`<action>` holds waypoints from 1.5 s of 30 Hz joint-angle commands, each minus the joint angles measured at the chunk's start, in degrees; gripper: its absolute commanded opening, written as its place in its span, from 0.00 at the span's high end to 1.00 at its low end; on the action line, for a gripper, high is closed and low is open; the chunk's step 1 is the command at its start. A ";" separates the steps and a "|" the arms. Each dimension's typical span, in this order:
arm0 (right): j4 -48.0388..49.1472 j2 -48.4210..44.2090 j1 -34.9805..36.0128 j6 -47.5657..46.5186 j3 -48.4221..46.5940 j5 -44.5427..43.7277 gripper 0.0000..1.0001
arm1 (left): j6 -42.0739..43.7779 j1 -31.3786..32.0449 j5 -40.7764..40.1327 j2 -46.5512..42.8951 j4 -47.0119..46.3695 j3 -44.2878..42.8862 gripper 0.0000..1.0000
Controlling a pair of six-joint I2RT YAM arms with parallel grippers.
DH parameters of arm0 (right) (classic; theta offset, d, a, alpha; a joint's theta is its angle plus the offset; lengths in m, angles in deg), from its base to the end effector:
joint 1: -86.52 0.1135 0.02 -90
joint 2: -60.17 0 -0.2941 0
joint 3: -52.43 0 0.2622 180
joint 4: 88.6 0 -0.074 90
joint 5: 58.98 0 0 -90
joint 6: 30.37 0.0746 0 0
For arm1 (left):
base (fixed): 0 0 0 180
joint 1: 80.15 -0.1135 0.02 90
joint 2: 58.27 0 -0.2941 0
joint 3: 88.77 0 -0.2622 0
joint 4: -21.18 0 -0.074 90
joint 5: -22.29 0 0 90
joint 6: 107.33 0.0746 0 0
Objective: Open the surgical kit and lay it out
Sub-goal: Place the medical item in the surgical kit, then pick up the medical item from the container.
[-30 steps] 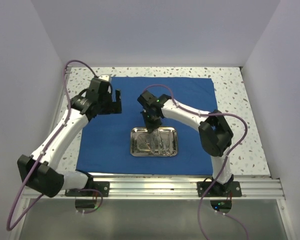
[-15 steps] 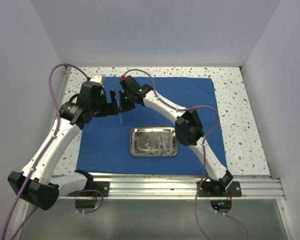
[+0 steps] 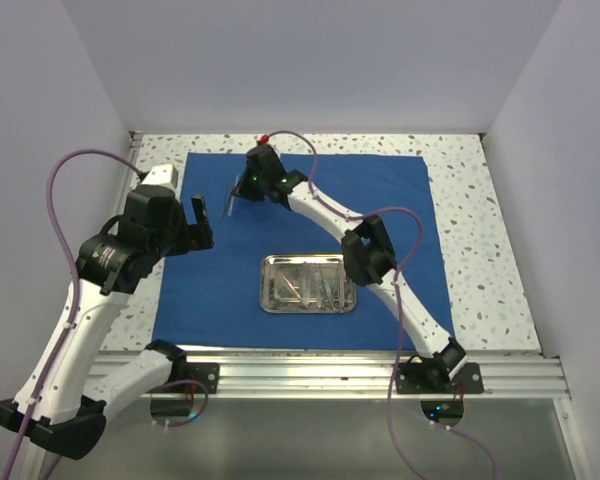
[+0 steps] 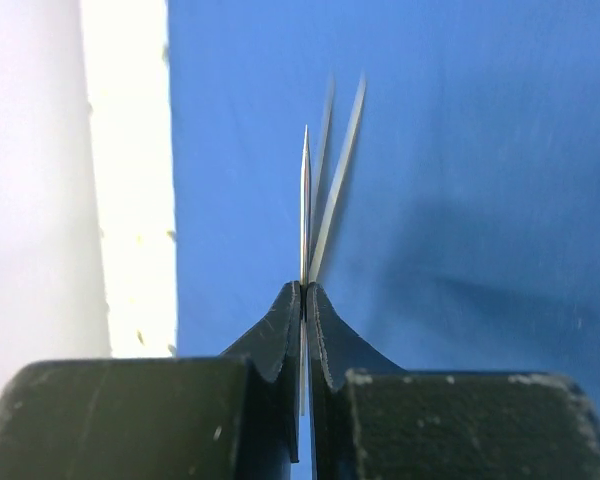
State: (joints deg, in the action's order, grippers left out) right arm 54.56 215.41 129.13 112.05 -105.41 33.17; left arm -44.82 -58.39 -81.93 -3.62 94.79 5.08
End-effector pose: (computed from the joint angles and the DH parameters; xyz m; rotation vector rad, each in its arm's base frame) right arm 0.4925 0.4569 0.1650 0.1771 2.3352 0.9433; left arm 0.1758 -0.0504 0.3923 -0.2401 2.2711 -0.1634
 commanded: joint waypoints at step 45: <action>-26.65 -87.64 -9.48 -15.51 65.77 -20.09 0.02 | -22.69 20.86 7.11 28.74 -21.53 8.94 0.00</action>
State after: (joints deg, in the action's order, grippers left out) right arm 37.16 130.67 119.82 99.03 -41.70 16.47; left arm -60.36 -38.90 -70.47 23.25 74.81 15.01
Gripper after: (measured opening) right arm 0.983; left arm 0.995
